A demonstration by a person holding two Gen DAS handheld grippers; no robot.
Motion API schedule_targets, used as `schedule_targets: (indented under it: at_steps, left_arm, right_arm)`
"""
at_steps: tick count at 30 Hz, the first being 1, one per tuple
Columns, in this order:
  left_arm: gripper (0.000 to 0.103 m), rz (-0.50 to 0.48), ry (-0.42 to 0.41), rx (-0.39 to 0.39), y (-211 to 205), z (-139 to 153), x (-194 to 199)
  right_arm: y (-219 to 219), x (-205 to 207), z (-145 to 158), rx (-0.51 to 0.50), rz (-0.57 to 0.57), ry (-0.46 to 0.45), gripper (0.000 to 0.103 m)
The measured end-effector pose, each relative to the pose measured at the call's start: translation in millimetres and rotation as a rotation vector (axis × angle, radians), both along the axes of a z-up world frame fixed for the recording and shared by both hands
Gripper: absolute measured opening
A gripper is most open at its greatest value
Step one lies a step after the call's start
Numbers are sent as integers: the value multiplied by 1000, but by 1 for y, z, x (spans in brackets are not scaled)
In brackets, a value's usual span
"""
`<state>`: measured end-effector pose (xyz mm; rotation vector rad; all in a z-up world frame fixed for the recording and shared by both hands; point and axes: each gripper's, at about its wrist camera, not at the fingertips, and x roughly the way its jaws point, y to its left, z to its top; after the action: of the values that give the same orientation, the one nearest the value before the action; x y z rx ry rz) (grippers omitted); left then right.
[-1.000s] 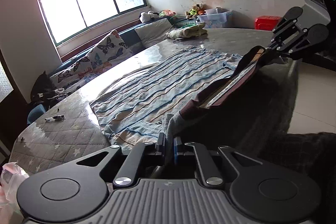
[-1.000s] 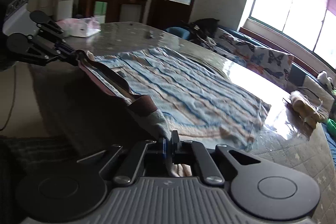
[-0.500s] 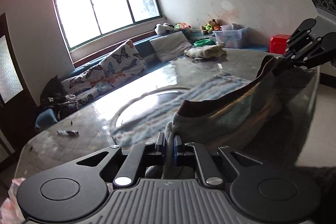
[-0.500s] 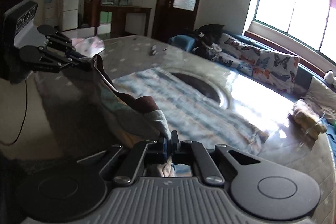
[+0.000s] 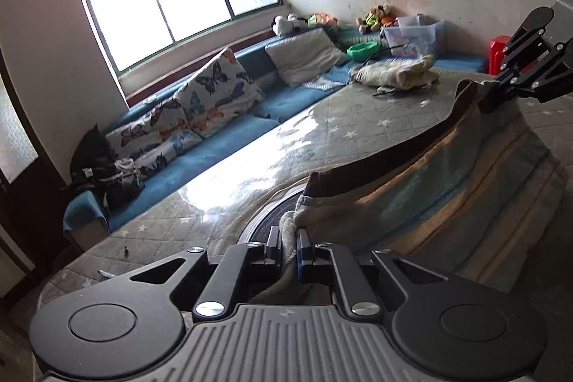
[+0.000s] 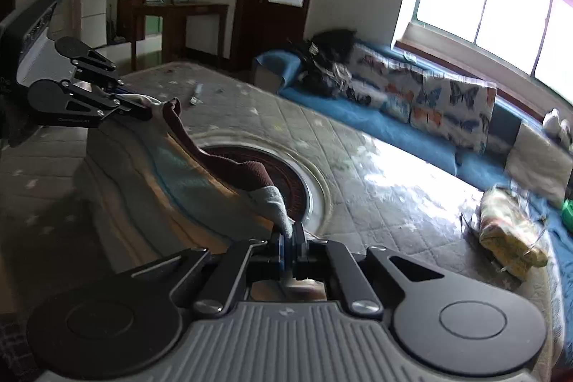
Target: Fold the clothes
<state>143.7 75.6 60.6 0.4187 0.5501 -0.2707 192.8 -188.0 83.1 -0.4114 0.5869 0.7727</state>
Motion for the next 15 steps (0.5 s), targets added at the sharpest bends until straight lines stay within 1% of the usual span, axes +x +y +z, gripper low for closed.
schedule_targets:
  at_steps: [3, 5, 8, 11, 12, 14, 15]
  left_arm:
    - [9, 29, 53, 10, 1, -20, 31]
    - [9, 51, 80, 7, 4, -32, 49]
    - [11, 84, 109, 2, 7, -48, 68]
    - [13, 120, 131, -13, 10, -60, 81]
    - [13, 135, 139, -19, 11, -64, 84]
    - [16, 158, 143, -24, 11, -69, 87]
    - [17, 171, 145, -25, 11, -72, 88]
  right_arm:
    - [8, 29, -17, -17, -20, 35, 3]
    - [14, 49, -33, -26, -37, 63, 3]
    - [18, 68, -52, -13, -58, 89, 4]
    - [18, 83, -70, 11, -109, 129, 5]
    - [18, 87, -75, 20, -130, 140, 10]
    - [15, 95, -84, 52, -180, 171, 13]
    - [11, 101, -87, 85, -213, 195, 18]
